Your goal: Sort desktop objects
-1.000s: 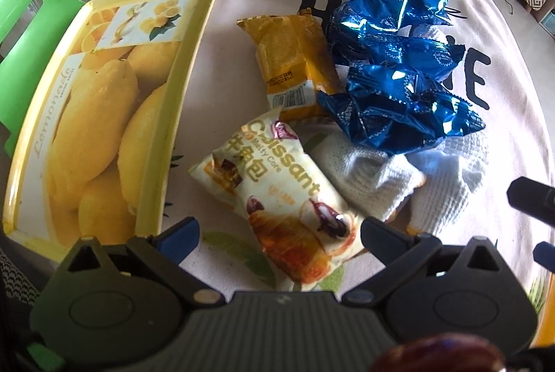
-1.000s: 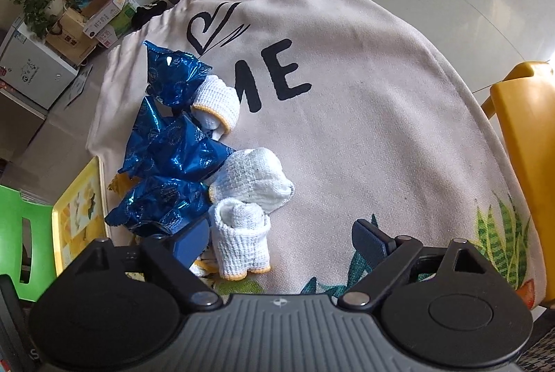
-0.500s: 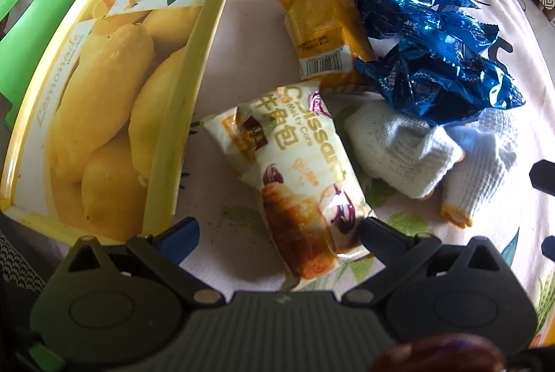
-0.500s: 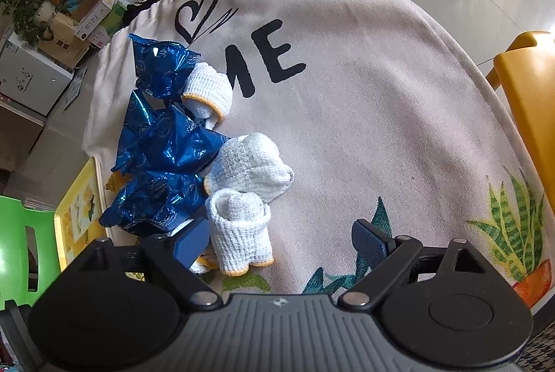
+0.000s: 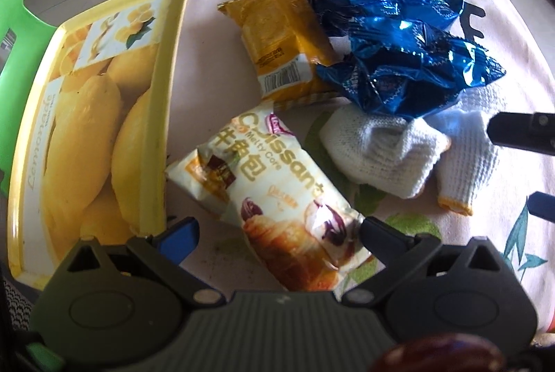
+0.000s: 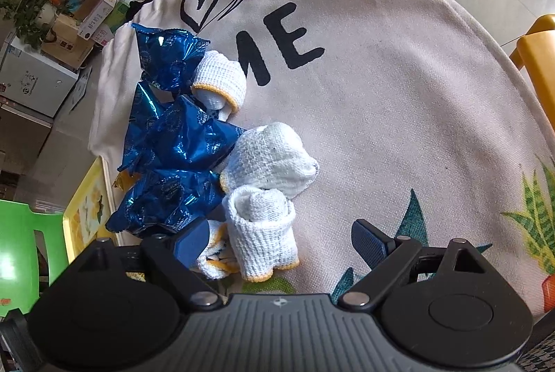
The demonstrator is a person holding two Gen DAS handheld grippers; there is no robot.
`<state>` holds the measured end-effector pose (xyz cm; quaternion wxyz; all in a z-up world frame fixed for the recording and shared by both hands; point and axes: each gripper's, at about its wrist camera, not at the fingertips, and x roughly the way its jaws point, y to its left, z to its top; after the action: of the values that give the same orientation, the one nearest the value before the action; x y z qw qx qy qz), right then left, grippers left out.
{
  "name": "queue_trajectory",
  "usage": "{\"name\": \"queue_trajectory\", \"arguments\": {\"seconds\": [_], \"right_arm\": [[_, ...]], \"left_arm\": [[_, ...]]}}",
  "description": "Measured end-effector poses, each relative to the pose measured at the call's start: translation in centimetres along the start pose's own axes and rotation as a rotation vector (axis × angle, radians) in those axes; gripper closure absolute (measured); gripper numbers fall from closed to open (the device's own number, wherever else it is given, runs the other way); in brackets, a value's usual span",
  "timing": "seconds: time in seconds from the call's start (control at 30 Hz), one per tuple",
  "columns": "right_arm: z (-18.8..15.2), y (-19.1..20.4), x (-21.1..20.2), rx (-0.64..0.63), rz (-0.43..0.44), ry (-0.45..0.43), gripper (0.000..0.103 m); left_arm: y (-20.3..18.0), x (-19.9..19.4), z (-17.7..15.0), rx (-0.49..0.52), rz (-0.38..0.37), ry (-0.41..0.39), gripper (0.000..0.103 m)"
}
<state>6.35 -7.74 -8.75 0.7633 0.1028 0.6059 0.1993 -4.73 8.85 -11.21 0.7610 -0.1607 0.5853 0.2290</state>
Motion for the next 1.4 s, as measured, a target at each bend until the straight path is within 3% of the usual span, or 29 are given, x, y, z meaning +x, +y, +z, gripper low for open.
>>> {"name": "queue_trajectory", "arguments": {"seconds": [0.13,0.23,0.83,1.03,1.27,1.4], "right_arm": [[-0.1,0.5,0.7,-0.016,-0.015,-0.003,0.014],[-0.2,0.8,1.2,-0.023,-0.018,0.001,0.024],[-0.4,1.5,2.8,-0.023,-0.027,-0.017,0.033],[-0.5,1.5,2.8,-0.027,-0.001,-0.023,0.044],[-0.5,1.6,2.9,-0.033,-0.004,-0.023,0.046],[-0.5,1.8,2.9,-0.05,-0.019,-0.025,0.045]], "left_arm": [[0.9,1.0,0.0,-0.067,-0.053,0.018,0.0],[1.4,1.4,0.1,-0.101,-0.078,0.03,0.0],[1.1,1.3,-0.2,-0.094,-0.061,0.032,0.0],[0.8,0.6,-0.1,-0.07,-0.077,0.004,0.017],[1.2,0.5,-0.3,-0.068,-0.076,-0.001,0.017],[0.7,0.2,-0.4,-0.058,-0.058,-0.001,0.012]]}}
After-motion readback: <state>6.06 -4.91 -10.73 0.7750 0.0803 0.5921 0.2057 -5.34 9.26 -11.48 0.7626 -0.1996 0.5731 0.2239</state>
